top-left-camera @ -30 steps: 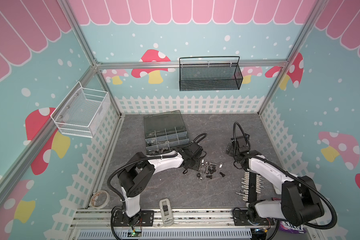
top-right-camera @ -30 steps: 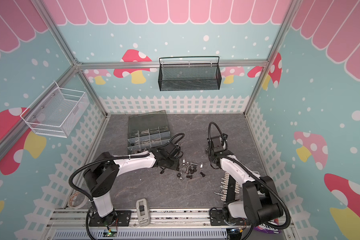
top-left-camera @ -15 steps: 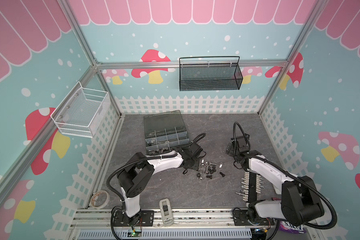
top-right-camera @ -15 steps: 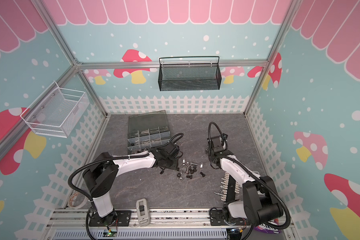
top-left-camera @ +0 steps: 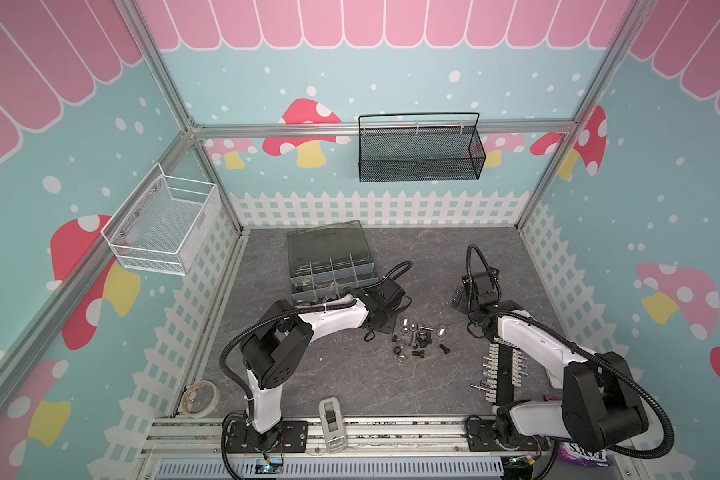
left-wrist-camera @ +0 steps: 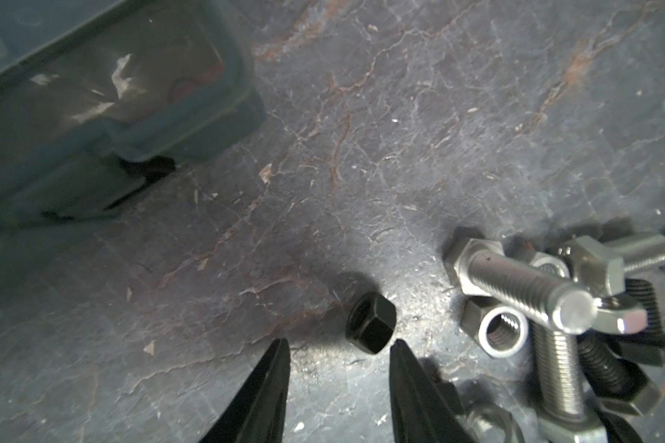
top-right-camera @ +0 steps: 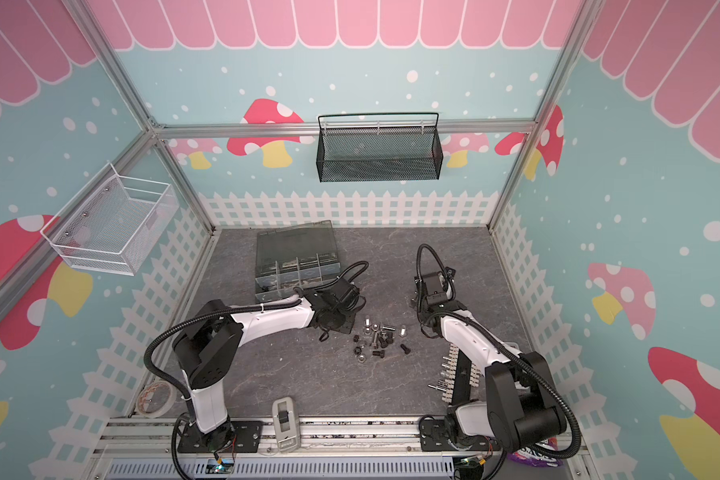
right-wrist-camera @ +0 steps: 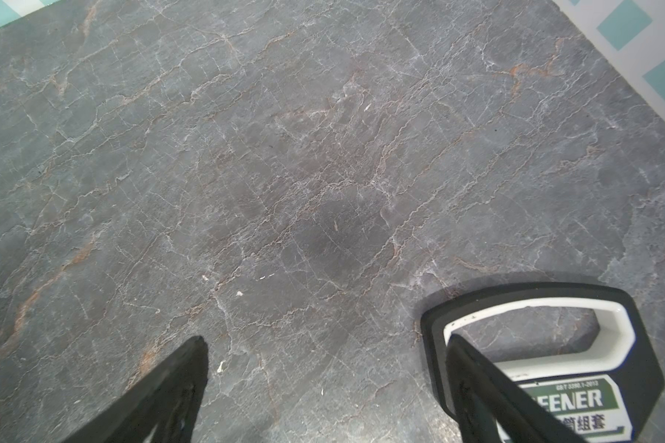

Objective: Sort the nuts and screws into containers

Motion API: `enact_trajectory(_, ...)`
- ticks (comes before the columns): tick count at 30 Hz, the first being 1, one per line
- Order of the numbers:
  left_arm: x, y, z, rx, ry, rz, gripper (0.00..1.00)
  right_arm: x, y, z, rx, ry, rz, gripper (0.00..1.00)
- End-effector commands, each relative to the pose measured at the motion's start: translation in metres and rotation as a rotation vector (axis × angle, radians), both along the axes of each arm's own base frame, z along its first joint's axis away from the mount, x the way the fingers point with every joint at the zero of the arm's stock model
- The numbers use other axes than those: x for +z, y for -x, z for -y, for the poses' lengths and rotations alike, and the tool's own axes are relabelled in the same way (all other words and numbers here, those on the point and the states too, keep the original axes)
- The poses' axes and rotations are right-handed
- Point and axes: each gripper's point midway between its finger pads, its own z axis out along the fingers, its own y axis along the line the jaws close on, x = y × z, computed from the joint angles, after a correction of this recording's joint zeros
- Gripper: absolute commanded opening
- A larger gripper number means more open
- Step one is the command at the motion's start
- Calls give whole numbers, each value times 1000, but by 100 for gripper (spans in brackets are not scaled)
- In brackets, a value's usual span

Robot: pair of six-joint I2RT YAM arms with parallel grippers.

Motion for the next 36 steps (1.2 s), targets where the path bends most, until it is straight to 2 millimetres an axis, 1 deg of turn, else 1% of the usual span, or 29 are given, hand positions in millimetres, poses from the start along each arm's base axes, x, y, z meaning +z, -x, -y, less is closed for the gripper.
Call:
enact_trajectory(1,-2,1,2,-36,-14,-12,45,-2,4,2,-10,10,-3,97)
enact_trajectory(8,-8,2,2,-57,-32,-16,46,-1,4,1,-10,4,-1,97)
enact_trajectory(18,-20,-5,6,-77,-61,-19,44,2,5,2,-9,3,9,97)
enact_trajectory(23,-24,-7,6,-66,-66,-27,38,4,4,1,-8,2,14,97)
enact_trajectory(36,-27,-9,1,-50,-97,-23,12,4,2,0,-5,2,12,97)
